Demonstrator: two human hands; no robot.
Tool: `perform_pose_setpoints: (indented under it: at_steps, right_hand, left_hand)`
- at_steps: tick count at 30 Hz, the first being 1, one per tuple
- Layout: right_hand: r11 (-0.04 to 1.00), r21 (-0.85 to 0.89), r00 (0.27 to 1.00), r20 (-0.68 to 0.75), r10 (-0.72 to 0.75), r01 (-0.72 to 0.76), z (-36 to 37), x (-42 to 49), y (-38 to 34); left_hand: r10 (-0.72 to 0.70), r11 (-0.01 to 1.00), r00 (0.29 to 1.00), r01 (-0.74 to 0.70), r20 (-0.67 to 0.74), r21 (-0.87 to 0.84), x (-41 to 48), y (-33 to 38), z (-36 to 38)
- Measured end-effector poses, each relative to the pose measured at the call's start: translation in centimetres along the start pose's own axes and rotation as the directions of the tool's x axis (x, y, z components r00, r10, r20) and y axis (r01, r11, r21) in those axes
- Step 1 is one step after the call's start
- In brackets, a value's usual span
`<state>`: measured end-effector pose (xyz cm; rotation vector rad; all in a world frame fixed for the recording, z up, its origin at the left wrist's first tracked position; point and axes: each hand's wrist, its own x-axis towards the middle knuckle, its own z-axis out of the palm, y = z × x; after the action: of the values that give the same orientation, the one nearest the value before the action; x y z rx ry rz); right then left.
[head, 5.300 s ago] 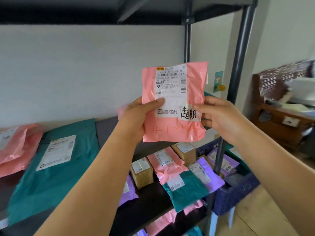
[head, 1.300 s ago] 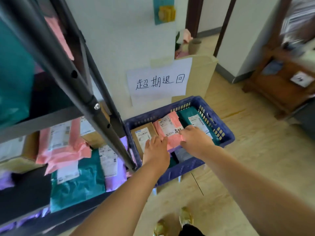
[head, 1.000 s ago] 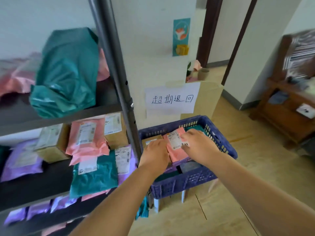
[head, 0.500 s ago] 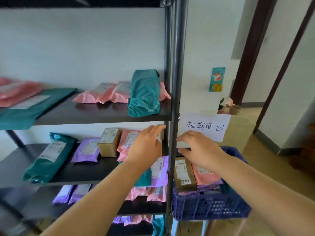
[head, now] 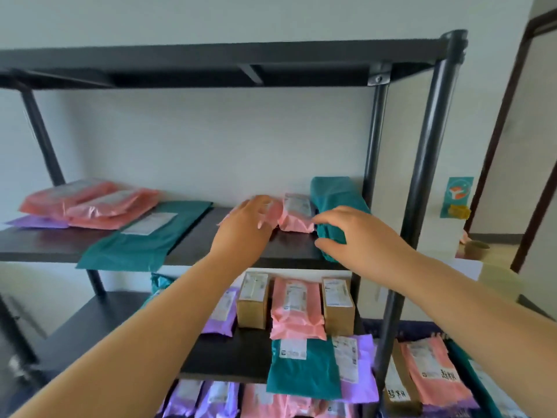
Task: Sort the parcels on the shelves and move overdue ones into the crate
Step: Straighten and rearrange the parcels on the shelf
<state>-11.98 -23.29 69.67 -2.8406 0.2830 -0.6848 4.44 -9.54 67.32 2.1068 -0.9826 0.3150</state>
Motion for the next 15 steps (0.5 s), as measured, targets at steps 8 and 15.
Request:
perform_pose_setpoints:
  at_steps: [8,15]
  right_hand:
    - [0.987,-0.021,0.987,0.037,0.159,-0.158,6.4,10.5,-5.1]
    - [0.954,-0.117,0.954,0.084,0.286,-0.276,10.8,15.8,-5.9]
  left_hand:
    - [-0.132,0.991,0.978,0.134,0.164,-0.001,8.8,-9.1,-3.7]
    - [-0.255,0.965,0.918,0.262,0.304,0.016,14.5,-13.6,-2.3]
